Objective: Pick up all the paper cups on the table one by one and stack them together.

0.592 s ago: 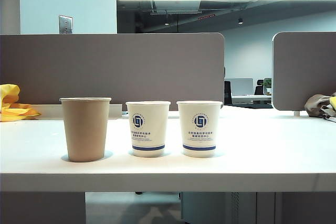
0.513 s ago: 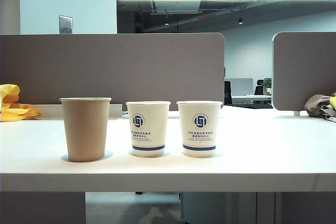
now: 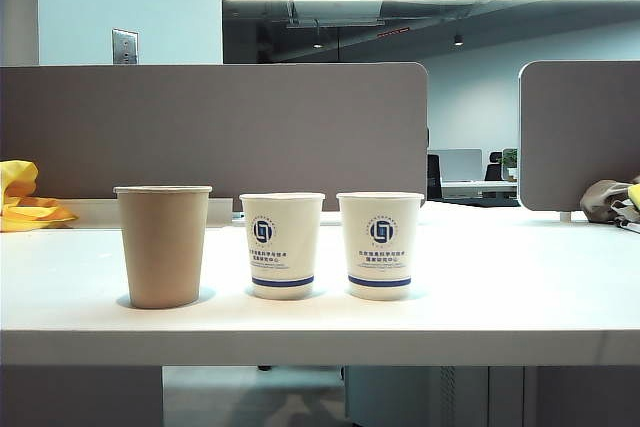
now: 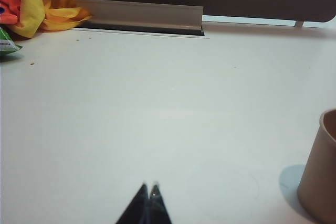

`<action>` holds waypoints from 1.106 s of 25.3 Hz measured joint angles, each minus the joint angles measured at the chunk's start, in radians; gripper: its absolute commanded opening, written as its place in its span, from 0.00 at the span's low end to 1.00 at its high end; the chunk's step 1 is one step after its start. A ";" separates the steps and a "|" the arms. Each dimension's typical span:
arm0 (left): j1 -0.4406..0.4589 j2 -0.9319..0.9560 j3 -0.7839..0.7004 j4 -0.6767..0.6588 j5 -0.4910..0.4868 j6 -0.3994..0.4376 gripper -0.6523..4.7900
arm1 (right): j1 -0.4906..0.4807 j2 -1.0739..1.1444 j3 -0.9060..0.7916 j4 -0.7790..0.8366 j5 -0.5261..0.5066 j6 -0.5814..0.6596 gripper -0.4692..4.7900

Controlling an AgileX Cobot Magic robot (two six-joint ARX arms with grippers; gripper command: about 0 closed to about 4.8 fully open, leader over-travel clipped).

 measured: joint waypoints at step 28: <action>0.000 0.001 0.027 0.076 0.000 -0.162 0.11 | 0.001 0.000 0.000 0.038 -0.091 0.204 0.09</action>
